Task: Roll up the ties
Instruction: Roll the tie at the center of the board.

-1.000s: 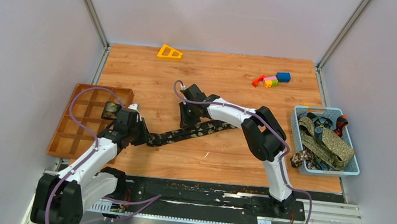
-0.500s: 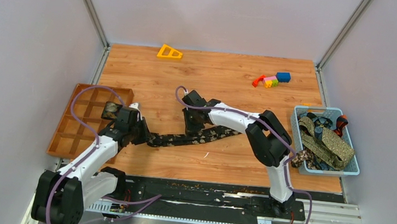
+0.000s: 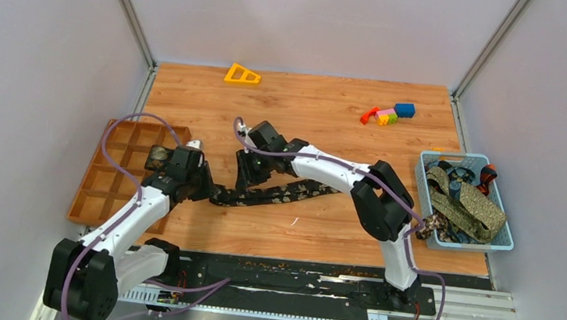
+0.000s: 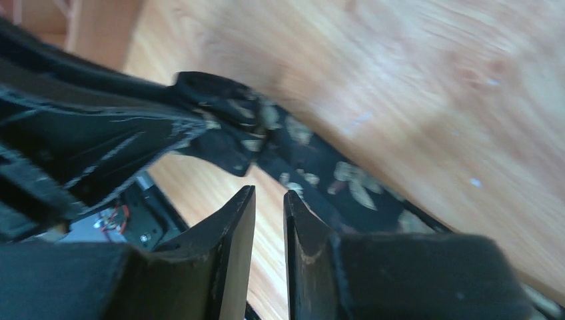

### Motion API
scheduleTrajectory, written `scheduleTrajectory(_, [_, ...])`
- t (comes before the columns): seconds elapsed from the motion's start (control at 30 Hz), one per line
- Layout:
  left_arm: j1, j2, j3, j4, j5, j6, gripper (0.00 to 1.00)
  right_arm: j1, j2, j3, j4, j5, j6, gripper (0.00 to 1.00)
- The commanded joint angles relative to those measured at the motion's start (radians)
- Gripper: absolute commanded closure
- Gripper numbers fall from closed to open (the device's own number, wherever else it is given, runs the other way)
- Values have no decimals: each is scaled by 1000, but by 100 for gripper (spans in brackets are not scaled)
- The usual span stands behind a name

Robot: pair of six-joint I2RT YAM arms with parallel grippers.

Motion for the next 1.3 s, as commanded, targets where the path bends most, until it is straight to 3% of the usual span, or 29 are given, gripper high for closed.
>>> scheduleTrajectory(0.0, [-23, 3, 56, -40, -66, 16, 87, 32, 18, 29, 148, -164, 25, 78])
scheduleTrajectory(0.8, [-143, 56, 182, -185, -226, -2, 90, 50, 205, 132, 203, -235, 67, 86])
scheduleTrajectory(1.27, [-283, 211, 272, -280, -463, -27, 91, -105, -37, -144, 241, -258, 27, 86])
